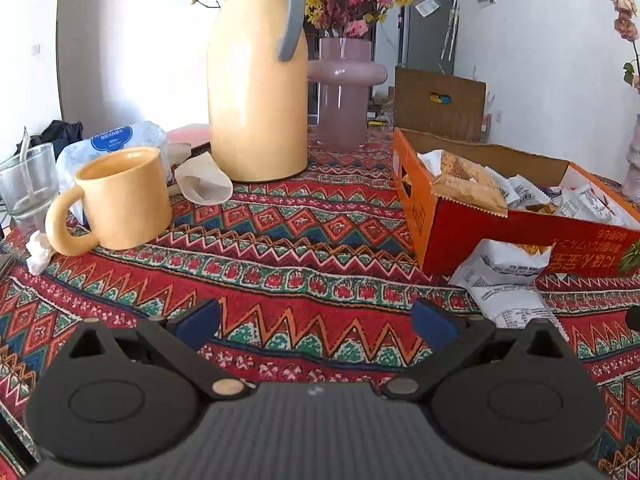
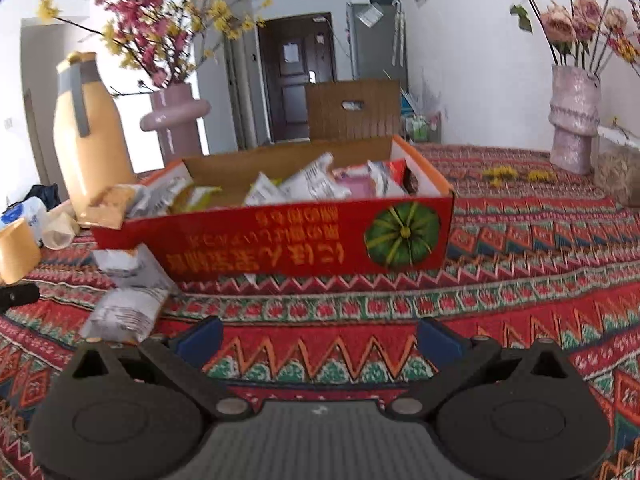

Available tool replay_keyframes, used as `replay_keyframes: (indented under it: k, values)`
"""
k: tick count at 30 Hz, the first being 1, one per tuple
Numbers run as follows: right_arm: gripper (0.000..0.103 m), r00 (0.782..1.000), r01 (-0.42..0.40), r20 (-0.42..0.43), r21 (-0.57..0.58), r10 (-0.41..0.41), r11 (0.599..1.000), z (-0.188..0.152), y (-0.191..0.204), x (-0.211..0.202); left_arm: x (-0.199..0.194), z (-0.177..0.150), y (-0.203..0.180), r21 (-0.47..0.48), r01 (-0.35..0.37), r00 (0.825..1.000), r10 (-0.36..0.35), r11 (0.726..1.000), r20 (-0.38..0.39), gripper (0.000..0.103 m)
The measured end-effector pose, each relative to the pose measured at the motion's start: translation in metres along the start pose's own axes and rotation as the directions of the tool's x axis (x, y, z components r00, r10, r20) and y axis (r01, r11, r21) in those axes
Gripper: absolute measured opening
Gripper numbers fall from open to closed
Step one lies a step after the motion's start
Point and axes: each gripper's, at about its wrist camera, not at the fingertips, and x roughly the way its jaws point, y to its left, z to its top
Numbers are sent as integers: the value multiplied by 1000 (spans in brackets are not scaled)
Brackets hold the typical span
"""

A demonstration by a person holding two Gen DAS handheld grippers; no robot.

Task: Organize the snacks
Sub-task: 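Move both grippers back to the packets beside the box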

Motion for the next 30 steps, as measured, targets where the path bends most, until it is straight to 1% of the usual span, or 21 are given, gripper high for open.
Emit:
replay_keyframes:
  k: [1,2,4,7,11,18,21,24,27,30]
  values:
    - [103,1000,-7,-3,11,7,1000,0,-1,1,-2,-1,1,0,14,1000,-14,1000,17,103]
    - [103,1000,-11,-3,19,11,1000,1,-3,1,-3,-2,0,8,28,999,-28,1000,18,103]
    - [103,1000,-9,-14,25,10,1000,1,-4,4,-2,-2,-3,22,34,999,-34,999,15,103]
    - [103,1000,-4,-20,18,4,1000,1,-2,5,-3,-2,-2,14,47,999,-47,999,22,103]
    - [103,1000,14,-22,10,-14,1000,1,0,6,-4,-2,0,-4,64,998,-64,998,21,103]
    - [103,998,51,-28,-15,-52,999,1,7,6,-4,-3,-1,0,96,995,-96,995,17,103]
    - [103,999,18,-47,-10,-18,1000,3,16,7,-4,-3,1,-7,105,994,-105,994,13,103]
    - [103,998,-30,-48,-49,28,998,6,37,7,-3,-3,3,-23,110,994,-109,994,9,103]
    - [103,996,-74,-52,-95,69,993,12,60,9,-1,-2,9,-59,106,994,-107,993,-1,103]
    - [103,991,-121,-77,-118,112,986,18,82,16,2,-1,16,-106,115,993,-118,988,-16,103]
